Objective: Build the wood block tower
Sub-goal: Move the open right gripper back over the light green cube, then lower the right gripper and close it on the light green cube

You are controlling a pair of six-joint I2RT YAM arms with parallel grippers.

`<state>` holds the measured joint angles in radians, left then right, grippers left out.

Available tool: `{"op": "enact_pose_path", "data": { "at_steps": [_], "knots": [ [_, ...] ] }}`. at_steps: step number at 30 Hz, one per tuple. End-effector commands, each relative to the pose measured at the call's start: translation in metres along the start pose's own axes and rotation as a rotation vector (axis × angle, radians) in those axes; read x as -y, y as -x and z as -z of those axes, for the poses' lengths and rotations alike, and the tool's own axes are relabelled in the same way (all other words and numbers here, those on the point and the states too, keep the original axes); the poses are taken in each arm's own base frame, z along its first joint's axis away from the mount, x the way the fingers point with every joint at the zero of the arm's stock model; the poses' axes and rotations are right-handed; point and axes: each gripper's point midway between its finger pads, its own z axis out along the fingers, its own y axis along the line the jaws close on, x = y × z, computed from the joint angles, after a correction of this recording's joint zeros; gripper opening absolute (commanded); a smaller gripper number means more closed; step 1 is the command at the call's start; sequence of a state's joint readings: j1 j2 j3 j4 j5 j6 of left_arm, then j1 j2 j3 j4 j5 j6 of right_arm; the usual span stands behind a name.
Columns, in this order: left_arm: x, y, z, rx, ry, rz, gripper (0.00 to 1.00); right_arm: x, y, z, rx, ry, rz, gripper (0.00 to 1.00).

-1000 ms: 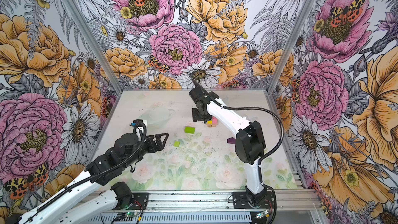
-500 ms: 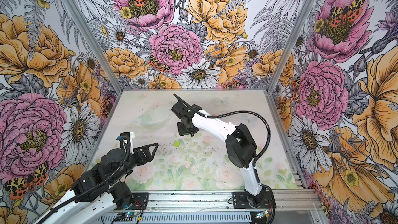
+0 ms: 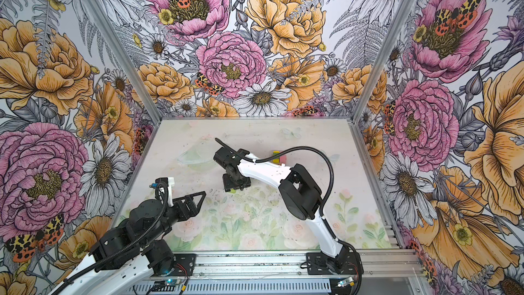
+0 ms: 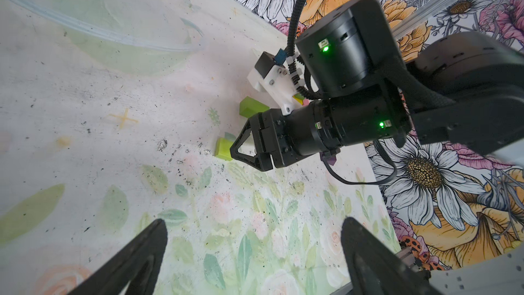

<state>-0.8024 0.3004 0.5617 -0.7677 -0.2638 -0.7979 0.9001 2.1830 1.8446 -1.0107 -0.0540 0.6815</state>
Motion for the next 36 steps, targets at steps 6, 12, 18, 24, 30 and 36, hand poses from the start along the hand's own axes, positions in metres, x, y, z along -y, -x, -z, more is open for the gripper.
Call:
{"op": "enact_pose_path", "data": {
  "at_steps": [6,12,18,24,30,36],
  "knots": [
    [-0.004,0.003,0.004,0.022,0.013,-0.024,0.97,-0.012,0.007,-0.007,0.005,0.027,0.021,0.62],
    [-0.004,0.001,0.003,0.012,0.013,-0.032,0.97,-0.006,0.010,0.007,0.038,-0.006,0.311,0.61],
    [-0.004,0.002,0.003,0.016,0.015,-0.032,0.97,0.009,0.004,0.001,0.002,-0.036,0.435,0.59],
    [-0.005,0.004,0.002,0.020,0.028,-0.036,0.98,0.006,0.003,-0.008,-0.016,-0.026,0.481,0.58],
    [-0.004,0.007,0.002,0.024,0.043,-0.039,0.97,0.001,0.007,-0.016,-0.026,-0.009,0.523,0.58],
    [-0.004,0.011,0.002,0.038,0.053,-0.037,0.97,0.001,0.014,-0.020,-0.029,0.014,0.474,0.58]
  ]
}}
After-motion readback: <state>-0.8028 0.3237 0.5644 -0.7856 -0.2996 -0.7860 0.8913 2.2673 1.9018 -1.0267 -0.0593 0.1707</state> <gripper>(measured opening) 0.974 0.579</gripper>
